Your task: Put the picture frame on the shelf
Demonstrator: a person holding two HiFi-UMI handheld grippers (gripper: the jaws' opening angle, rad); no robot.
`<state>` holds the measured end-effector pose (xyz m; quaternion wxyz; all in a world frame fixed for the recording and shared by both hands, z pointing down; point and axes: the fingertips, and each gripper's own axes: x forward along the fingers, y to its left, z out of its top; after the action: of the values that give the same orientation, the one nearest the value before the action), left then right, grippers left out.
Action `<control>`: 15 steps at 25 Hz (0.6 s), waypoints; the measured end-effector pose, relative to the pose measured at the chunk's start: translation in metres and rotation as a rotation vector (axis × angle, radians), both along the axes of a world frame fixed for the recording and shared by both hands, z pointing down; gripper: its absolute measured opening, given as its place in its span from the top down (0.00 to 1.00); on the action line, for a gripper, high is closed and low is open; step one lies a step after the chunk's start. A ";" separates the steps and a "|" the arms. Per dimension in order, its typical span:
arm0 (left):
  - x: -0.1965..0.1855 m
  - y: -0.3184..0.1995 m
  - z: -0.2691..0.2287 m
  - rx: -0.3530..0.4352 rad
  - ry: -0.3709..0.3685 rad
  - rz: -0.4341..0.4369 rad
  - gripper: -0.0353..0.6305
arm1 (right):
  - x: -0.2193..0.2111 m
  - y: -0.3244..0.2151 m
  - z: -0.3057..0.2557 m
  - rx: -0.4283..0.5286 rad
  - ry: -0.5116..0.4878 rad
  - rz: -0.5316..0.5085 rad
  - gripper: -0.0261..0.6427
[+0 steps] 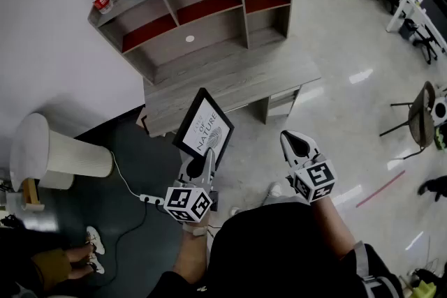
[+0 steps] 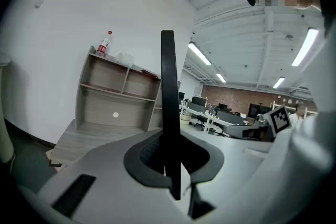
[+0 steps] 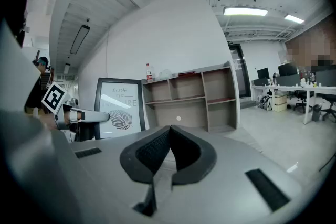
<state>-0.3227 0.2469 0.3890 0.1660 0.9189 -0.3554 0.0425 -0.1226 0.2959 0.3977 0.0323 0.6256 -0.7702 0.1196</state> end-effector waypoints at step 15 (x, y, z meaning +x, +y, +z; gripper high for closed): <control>0.108 0.012 0.003 -0.017 -0.042 0.052 0.89 | 0.106 0.008 0.007 -0.005 -0.120 0.092 0.97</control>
<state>-0.2151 0.2587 0.3918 0.1654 0.9253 -0.3343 0.0690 -0.0164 0.3042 0.4046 -0.0177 0.6520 -0.7409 0.1601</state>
